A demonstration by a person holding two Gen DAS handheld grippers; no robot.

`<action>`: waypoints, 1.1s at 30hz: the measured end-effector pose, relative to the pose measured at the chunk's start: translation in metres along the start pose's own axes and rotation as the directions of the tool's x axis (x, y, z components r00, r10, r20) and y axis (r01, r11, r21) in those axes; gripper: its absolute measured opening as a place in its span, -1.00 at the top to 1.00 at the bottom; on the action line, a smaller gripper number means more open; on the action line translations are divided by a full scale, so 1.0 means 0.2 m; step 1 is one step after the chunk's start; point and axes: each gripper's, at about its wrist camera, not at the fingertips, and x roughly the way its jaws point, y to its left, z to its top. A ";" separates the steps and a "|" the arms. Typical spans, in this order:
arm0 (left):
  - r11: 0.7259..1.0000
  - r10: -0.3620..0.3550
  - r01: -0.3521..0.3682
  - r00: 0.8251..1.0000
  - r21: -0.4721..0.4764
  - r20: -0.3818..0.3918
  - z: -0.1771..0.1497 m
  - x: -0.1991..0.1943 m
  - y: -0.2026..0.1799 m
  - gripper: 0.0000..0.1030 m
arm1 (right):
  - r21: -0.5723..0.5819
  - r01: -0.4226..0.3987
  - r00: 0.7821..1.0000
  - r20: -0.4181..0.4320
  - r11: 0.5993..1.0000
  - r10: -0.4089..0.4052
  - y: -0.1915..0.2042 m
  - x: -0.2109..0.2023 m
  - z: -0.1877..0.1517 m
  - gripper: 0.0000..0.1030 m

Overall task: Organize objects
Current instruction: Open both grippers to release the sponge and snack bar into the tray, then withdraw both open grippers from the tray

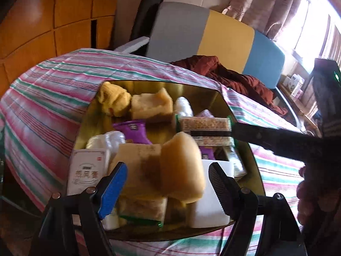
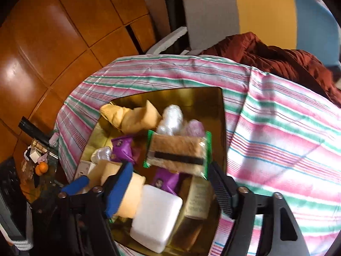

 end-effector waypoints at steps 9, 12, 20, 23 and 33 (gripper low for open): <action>0.995 0.100 -0.100 0.991 -0.010 0.091 -0.02 -0.17 0.04 -0.55 | -0.024 0.117 0.991 0.072 0.993 -0.115 0.02 -0.11 -0.14 -0.99; 0.990 0.142 -0.143 0.982 -0.003 0.121 -0.02 -0.22 0.03 -0.55 | -0.029 0.165 0.982 0.102 0.986 -0.162 0.04 -0.15 -0.20 -0.99; 0.987 0.161 -0.163 0.972 0.002 0.171 -0.06 -0.34 0.00 -0.55 | -0.027 0.230 0.962 0.155 0.973 -0.223 0.07 -0.23 -0.33 -0.99; 0.985 0.175 -0.175 0.967 -0.017 0.187 -0.07 -0.39 -0.01 -0.55 | -0.028 0.239 0.959 0.164 0.971 -0.231 0.08 -0.25 -0.38 -0.99; 0.976 0.217 -0.218 0.958 -0.015 0.190 -0.10 -0.42 -0.02 -0.51 | -0.034 0.260 0.947 0.203 0.965 -0.248 0.13 -0.29 -0.43 -0.99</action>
